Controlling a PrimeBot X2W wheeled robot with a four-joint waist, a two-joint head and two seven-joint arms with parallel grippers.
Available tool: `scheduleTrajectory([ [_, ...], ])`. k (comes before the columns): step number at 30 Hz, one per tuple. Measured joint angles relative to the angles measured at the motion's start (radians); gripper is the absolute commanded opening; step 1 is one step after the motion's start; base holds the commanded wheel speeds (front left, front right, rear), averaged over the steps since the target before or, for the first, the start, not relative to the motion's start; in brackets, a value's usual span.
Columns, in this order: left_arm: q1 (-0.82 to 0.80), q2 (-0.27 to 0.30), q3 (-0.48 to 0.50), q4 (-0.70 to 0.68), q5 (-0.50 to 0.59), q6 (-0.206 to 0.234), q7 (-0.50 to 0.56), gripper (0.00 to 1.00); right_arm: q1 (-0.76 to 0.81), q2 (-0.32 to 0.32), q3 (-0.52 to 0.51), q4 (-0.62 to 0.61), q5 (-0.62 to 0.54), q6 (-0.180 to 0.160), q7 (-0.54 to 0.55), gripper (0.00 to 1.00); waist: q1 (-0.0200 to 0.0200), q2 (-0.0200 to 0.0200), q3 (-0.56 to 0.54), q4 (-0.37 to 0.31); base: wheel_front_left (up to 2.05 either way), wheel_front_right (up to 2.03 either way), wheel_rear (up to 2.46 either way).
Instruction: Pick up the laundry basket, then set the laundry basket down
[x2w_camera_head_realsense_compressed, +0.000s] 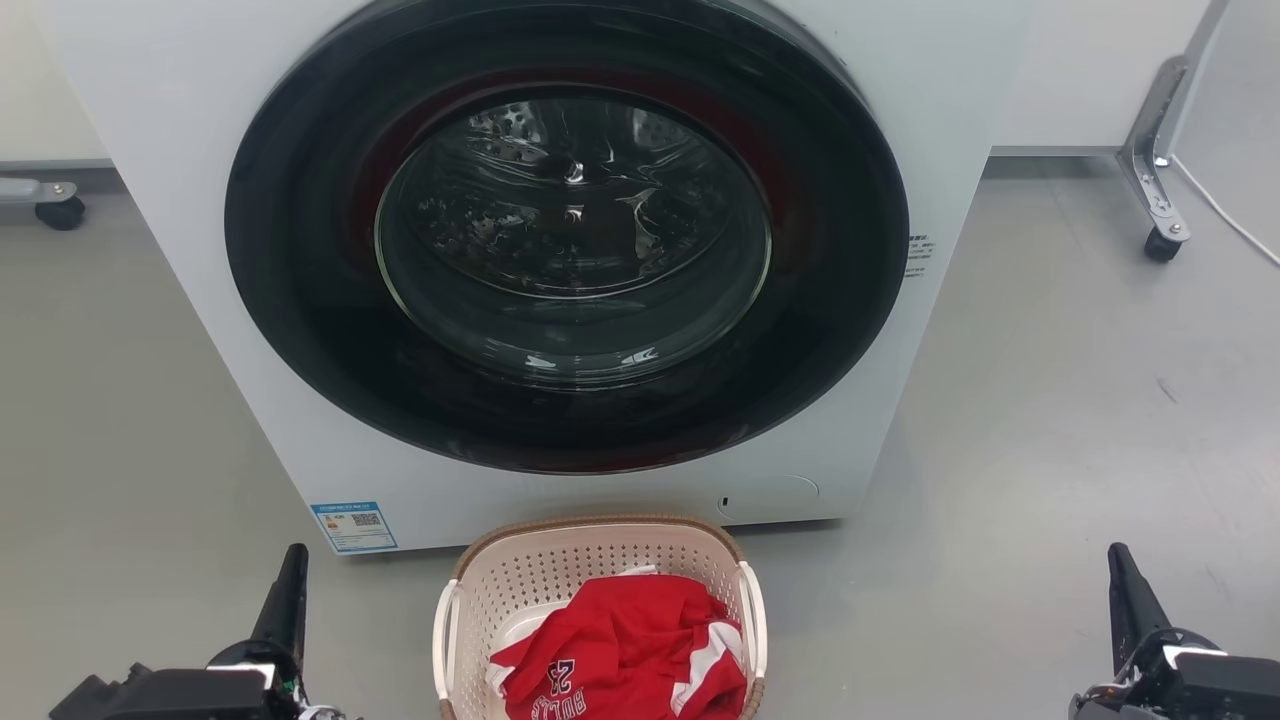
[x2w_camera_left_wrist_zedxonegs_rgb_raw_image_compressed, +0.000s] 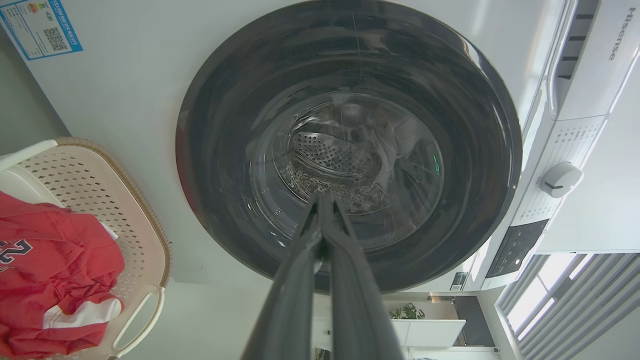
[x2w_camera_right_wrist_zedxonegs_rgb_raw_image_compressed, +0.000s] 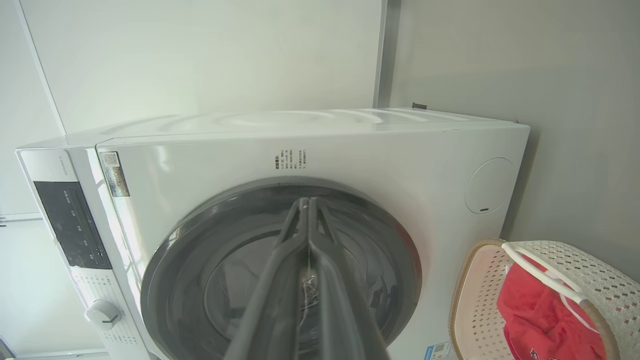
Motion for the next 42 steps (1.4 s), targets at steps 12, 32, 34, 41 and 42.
scheduleTrajectory([
  [12,0.0,-0.002,0.0,0.002,-0.009,0.0,0.0,0.0,-0.011,0.001,-0.001,0.0,0.001,0.001,0.0,0.0,0.0,0.0,0.0,0.0,0.0,0.0,0.0],
  [32,0.0,-0.002,0.0,0.002,-0.01,0.0,0.0,0.0,-0.011,0.001,-0.001,0.0,0.001,0.001,0.0,0.0,0.0,0.0,0.0,0.0,0.0,0.0,0.0],
  [34,0.0,-0.002,0.0,0.002,-0.01,0.0,0.0,0.0,-0.011,0.001,-0.001,0.0,0.001,0.001,0.0,0.0,0.0,-0.0001,0.0,0.0,0.0,0.0,0.0],
  [41,0.0,-0.002,0.0,0.002,-0.01,0.0,0.0,0.0,-0.011,0.001,-0.001,0.0,0.001,0.001,0.0,0.0,0.0,0.0,0.0,0.0,0.0,0.0,0.0],
  [42,0.0,-0.002,0.0,0.002,-0.01,0.0,0.0,0.0,-0.011,0.001,-0.001,0.0,0.001,0.001,0.0,0.0,0.0,0.0,0.0,0.0,0.0,0.0,0.0],
])
